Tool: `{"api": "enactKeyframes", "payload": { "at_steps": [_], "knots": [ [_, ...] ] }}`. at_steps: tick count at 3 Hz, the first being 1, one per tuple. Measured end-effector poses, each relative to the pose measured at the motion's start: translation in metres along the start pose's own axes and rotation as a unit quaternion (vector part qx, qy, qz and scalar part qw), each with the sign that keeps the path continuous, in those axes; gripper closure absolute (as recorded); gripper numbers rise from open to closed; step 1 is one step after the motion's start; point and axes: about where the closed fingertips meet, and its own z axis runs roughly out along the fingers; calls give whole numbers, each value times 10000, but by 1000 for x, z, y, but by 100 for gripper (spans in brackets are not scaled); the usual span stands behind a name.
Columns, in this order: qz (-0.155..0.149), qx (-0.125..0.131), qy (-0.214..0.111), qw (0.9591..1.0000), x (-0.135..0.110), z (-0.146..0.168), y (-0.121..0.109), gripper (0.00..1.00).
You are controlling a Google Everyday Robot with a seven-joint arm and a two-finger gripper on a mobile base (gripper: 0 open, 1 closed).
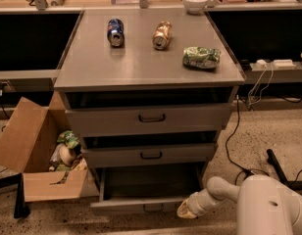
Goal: Close bottom drawer
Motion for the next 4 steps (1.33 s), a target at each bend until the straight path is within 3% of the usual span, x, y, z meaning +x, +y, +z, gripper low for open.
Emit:
{"api": "enactKeyframes", "payload": {
  "at_steps": [1, 2, 3, 4],
  "knots": [
    [-35, 106, -30, 9999, 1, -2, -8, 100],
    [-35, 105, -30, 9999, 1, -2, -8, 82],
    [-35, 105, -31, 9999, 1, -2, -8, 51],
    [-35, 105, -31, 9999, 1, -2, -8, 26]
  ]
}}
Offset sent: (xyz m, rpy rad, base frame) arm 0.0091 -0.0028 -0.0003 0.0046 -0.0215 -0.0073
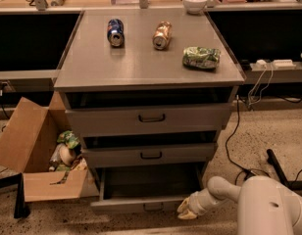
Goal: Close bottom drawer
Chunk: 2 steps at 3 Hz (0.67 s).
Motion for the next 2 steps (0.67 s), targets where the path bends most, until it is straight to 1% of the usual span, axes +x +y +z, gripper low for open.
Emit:
{"api": "enactKeyframes", "payload": {
  "at_steps": [1, 2],
  "knots": [
    [0, 0, 0, 10000, 0, 0, 0, 5],
    [0, -1, 0, 10000, 0, 0, 0, 0]
  ]
}}
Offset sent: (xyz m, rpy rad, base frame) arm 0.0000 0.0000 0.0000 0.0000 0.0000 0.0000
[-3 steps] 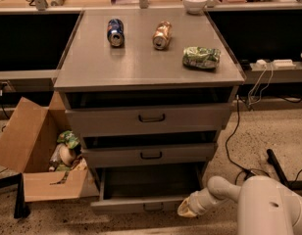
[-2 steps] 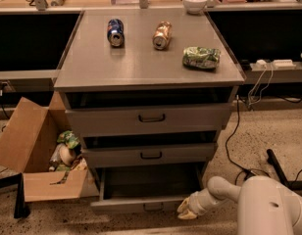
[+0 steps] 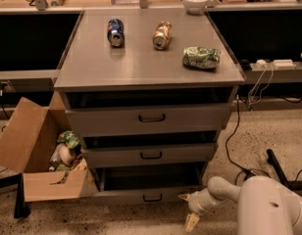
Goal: Close bottom drawer
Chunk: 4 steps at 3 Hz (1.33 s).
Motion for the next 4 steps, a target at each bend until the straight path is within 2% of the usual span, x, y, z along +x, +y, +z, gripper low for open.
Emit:
{"api": "enactKeyframes", "payload": {
  "at_steps": [1, 2, 4],
  "knots": [
    [-12, 23, -6, 10000, 0, 0, -1, 2],
    [-51, 101, -28, 9999, 1, 0, -4, 24],
    [-546, 806, -4, 9953, 2, -18, -50, 70]
  ]
}}
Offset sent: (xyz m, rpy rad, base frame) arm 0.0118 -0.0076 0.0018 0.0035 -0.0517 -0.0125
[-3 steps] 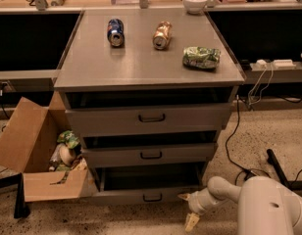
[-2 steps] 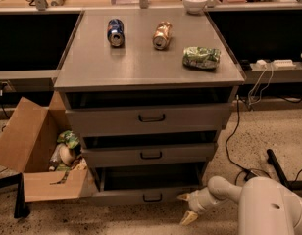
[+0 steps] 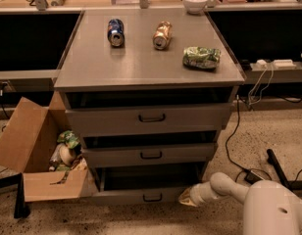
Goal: Close bottom drawer
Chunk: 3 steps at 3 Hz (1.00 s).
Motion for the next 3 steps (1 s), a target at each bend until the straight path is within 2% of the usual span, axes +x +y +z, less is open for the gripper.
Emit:
{"api": "enactKeyframes", "payload": {
  "at_steps": [1, 2, 3],
  "knots": [
    [-72, 137, 23, 9999, 2, 0, -11, 94],
    [-81, 243, 34, 9997, 6, 1, -20, 100],
    [-80, 296, 37, 9995, 7, 2, -25, 100]
  ]
}}
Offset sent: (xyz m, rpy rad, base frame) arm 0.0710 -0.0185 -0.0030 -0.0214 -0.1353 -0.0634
